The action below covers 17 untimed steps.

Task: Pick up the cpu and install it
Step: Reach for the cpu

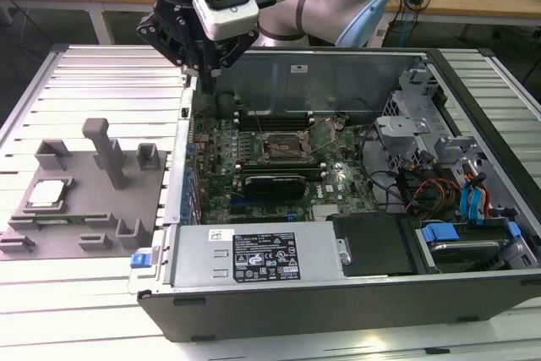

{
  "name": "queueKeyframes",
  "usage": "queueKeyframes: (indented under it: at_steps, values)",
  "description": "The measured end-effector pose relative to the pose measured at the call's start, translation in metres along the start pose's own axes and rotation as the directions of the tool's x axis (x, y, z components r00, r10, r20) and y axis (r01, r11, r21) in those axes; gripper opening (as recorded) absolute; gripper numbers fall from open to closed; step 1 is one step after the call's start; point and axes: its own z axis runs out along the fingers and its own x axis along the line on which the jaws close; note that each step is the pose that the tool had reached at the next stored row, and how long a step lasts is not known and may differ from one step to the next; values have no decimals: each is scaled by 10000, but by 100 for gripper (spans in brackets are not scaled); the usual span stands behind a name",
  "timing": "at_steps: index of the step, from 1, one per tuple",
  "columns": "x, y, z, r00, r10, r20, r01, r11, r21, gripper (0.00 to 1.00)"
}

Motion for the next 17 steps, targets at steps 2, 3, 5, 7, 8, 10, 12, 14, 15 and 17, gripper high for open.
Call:
queueKeyframes:
  at_steps: [2,3,5,7,8,10,12,14,15,17]
  values:
    - [71,-5,-2,10000,2,0,-2,10000,0,11]
    - [105,-7,-3,10000,2,0,-2,10000,-1,11]
    - [148,-11,-4,10000,2,1,-2,10000,0,11]
    - [200,-15,-5,10000,1,4,-1,10000,-1,11]
    - [235,-17,-6,10000,3,7,-3,10000,-1,11]
    - [295,-22,-8,10000,3,10,-3,10000,-1,11]
    - [368,-27,-10,10000,2,15,-2,10000,-2,11]
    - [471,-35,-12,10000,2,36,-2,10000,-4,11]
    - [501,-37,-14,10000,2,38,-2,10000,-2,11]
    - [562,-42,-15,10000,0,42,0,10000,-4,11]
